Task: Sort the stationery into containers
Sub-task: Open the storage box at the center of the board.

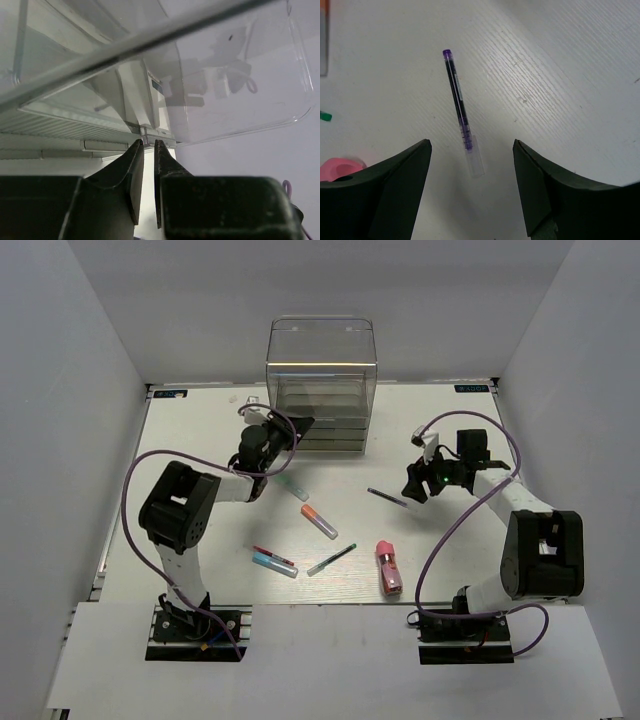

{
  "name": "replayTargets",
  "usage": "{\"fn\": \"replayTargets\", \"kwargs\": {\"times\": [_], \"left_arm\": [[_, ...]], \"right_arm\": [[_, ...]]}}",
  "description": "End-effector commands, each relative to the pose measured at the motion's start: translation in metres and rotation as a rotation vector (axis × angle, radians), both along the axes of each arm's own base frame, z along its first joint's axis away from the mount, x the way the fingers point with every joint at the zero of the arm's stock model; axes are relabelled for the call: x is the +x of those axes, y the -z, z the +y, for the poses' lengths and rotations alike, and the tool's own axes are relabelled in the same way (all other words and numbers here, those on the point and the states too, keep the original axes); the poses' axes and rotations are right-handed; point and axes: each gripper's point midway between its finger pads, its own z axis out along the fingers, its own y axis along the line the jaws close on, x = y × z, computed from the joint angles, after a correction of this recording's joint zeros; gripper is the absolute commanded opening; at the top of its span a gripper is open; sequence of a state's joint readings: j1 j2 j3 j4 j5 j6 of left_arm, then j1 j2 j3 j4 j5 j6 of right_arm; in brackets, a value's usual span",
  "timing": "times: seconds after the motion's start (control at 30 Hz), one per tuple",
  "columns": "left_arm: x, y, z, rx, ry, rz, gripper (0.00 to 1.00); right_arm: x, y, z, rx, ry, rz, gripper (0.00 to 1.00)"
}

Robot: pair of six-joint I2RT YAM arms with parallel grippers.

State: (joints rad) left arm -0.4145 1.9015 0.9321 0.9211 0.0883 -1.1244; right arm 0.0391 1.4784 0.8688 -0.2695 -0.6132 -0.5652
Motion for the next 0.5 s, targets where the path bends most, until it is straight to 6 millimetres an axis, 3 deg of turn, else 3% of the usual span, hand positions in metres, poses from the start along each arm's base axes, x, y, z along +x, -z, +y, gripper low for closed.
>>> {"fn": "replayTargets", "kwargs": {"times": [0.0, 0.17, 0.3, 0.47], "left_arm": [[-0.016, -0.028, 0.003, -0.012, 0.020, -0.066, 0.06], [-0.027, -0.054, 0.001, -0.023, 0.037, -0.119, 0.06], [-0.030, -0.065, 0.002, -0.016, 0.036, -0.152, 0.06], [-0.029, -0.093, 0.003, -0.015, 0.032, -0.212, 0.06]], "right_arm": [[-0.016, -0.015, 0.014, 0.050, -0.112, -0.023, 0.72], [-0.038, -0.016, 0.030, 0.084, -0.218, -0.006, 0.73], [-0.047, -0.017, 0.038, 0.084, -0.261, -0.001, 0.73], [-0.058, -0.019, 0.048, 0.070, -0.299, 0.003, 0.76]]}}
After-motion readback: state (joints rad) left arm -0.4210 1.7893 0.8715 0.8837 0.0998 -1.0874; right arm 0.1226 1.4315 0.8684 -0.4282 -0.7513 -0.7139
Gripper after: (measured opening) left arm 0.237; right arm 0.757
